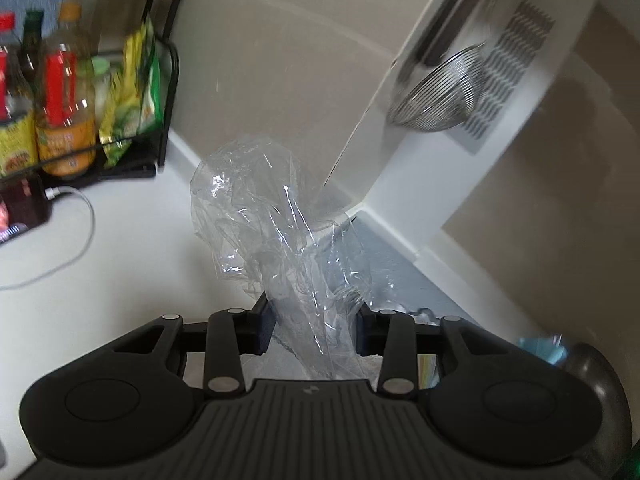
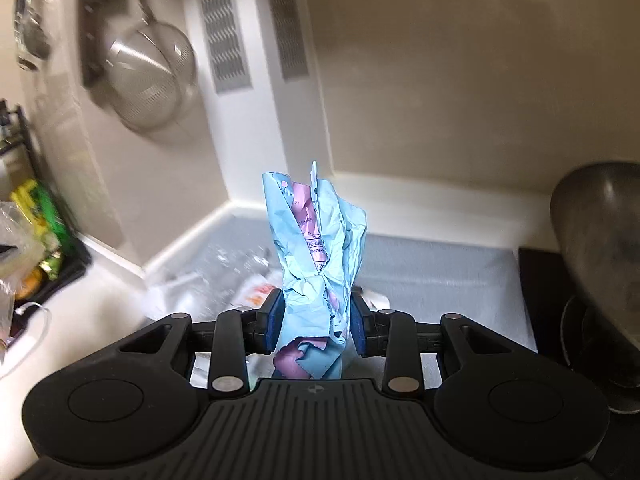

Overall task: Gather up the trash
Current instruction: 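Carry the plastic bag and blue glove down to the trash bin with both tools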

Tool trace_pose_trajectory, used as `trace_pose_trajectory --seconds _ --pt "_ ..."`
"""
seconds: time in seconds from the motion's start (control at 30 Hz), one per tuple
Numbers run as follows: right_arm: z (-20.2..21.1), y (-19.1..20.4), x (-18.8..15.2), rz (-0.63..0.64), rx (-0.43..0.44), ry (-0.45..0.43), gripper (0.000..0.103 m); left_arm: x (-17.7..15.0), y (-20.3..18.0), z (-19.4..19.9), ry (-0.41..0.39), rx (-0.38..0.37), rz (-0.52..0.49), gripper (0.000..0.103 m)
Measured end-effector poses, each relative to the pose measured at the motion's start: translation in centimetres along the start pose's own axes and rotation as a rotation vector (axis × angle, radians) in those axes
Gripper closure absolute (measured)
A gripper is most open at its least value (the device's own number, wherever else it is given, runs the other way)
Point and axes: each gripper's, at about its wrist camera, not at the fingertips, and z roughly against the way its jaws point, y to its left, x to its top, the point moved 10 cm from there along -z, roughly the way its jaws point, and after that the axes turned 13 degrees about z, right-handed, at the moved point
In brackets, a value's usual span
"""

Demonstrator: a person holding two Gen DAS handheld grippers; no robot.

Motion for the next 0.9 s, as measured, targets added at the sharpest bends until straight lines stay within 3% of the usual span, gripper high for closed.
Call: trace_pose_trajectory --seconds 0.17,0.47,0.73,0.9 --pt "4.5 1.3 1.6 0.022 0.019 -0.060 0.066 0.2 1.7 5.8 -0.060 -0.035 -0.039 0.061" --pt "13.0 3.7 2.9 0.085 0.026 -0.149 0.066 0.3 7.6 14.6 -0.165 -0.010 -0.070 0.061" --pt "19.7 4.1 0.9 0.141 0.027 -0.137 0.066 -2.8 11.5 19.8 -0.148 0.008 -0.139 0.061" --pt "22.2 6.7 -3.0 0.177 0.085 -0.061 0.066 -8.8 14.3 20.5 -0.007 -0.003 -0.164 0.061"
